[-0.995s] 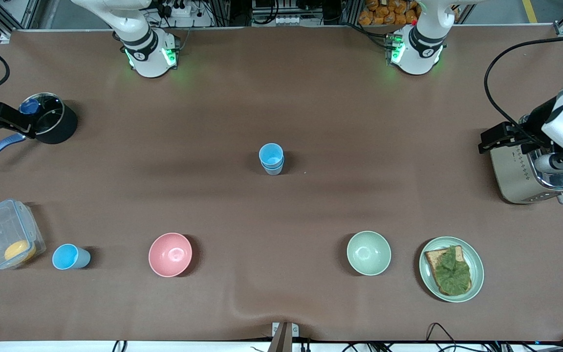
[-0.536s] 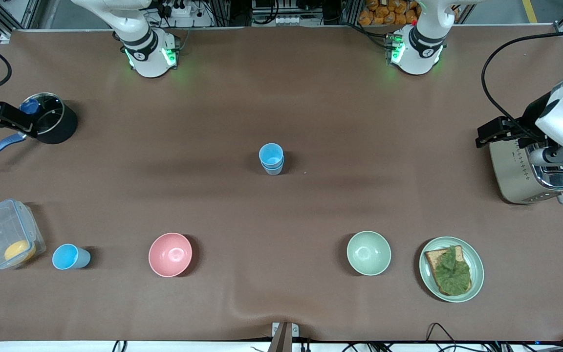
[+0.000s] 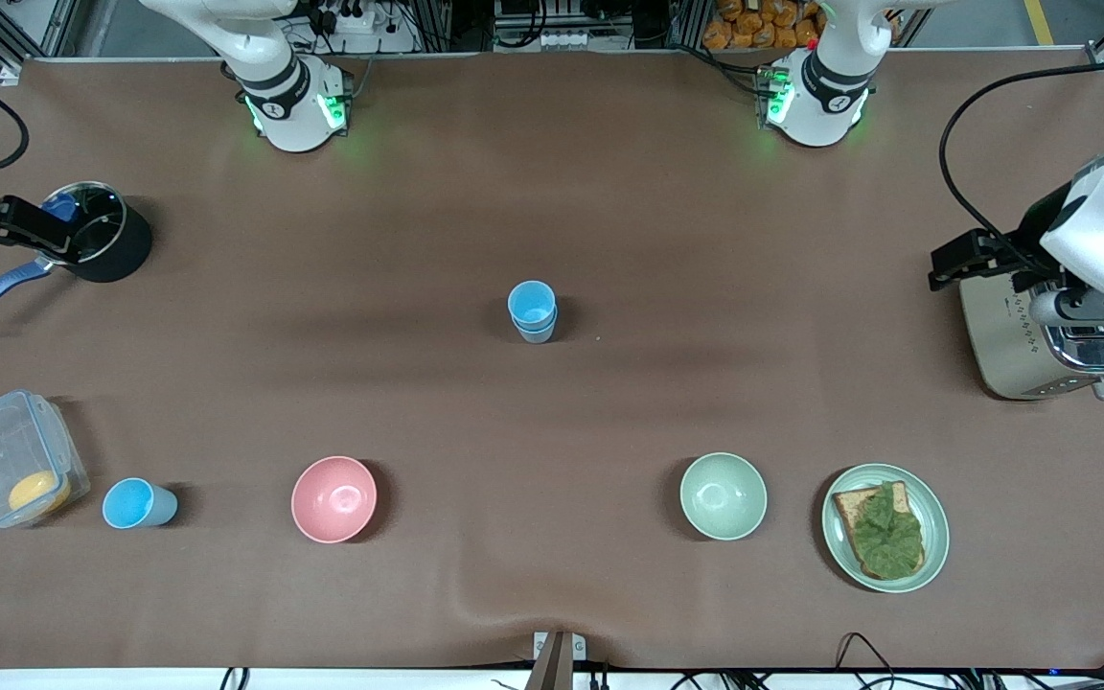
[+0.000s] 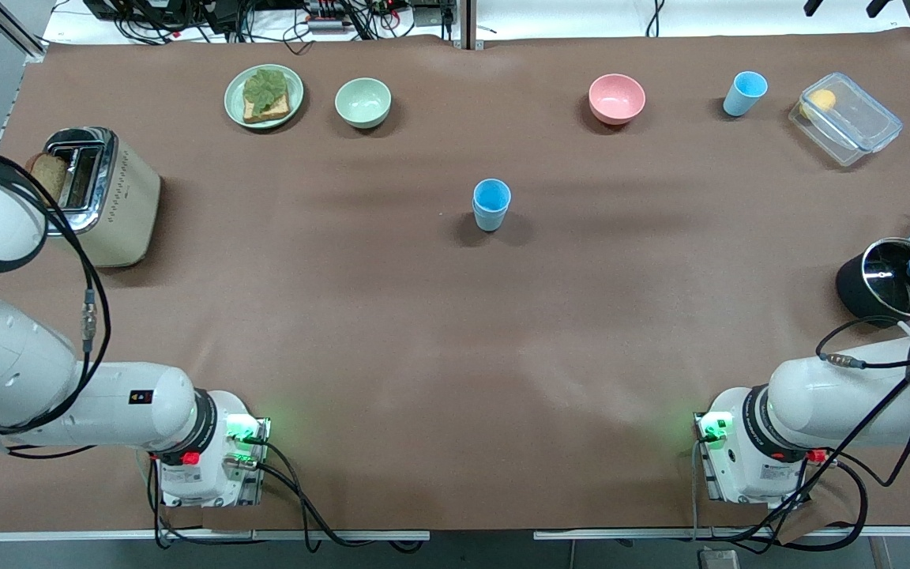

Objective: Stack blue cups with both arms

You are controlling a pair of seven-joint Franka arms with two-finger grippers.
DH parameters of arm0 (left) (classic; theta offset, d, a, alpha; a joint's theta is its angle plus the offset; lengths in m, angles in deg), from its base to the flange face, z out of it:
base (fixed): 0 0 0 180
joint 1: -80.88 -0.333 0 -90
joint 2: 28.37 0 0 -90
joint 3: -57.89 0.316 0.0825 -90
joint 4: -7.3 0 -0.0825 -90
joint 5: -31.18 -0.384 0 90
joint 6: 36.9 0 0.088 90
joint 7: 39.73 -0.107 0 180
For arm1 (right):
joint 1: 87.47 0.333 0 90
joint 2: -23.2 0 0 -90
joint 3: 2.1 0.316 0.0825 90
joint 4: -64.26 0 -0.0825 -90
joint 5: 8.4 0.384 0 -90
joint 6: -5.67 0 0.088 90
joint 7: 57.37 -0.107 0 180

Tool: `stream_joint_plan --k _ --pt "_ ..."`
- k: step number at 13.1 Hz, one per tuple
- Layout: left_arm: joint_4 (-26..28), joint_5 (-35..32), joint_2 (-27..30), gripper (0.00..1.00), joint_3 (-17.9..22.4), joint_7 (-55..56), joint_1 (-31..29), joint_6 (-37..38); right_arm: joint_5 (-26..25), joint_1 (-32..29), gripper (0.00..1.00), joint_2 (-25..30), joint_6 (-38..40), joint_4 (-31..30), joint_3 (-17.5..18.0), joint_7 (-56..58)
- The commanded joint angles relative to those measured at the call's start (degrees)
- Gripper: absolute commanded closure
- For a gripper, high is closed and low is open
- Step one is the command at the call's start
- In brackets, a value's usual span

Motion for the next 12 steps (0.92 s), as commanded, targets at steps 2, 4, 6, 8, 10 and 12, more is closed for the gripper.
stream_joint_plan --k 2,4,6,8,10,12 --pt "1.7 -2.6 1.9 0.00 -1.1 -1.5 -0.4 -1.5 0.3 -0.2 0.00 0.3 0.7 0.5 0.3 0.7" --pt "2.0 -2.8 2.9 0.00 -1.6 -1.2 0.1 0.0 0.4 0.0 0.00 0.2 0.8 0.3 0.3 1.3" --pt "2.0 -3.0 3.4 0.00 -2.5 -1.4 -0.5 0.3 1.1 0.1 0.00 0.2 0.5 0.4 0.4 1.4" --pt "2.0 -2.9 4.1 0.00 -2.4 -1.5 -0.7 1.3 2.3 0.3 0.00 0.3 0.1 0.5 0.5 1.3" --pt "1.7 -2.8 4.3 0.00 -2.3 -1.5 -0.7 1.3 2.5 0.7 0.00 0.3 0.1 0.6 0.5 1.3" --pt "1.3 -2.5 4.1 0.00 -2.2 -1.5 -0.7 1.3 2.5 0.8 0.00 0.5 0.3 0.6 0.6 1.4"
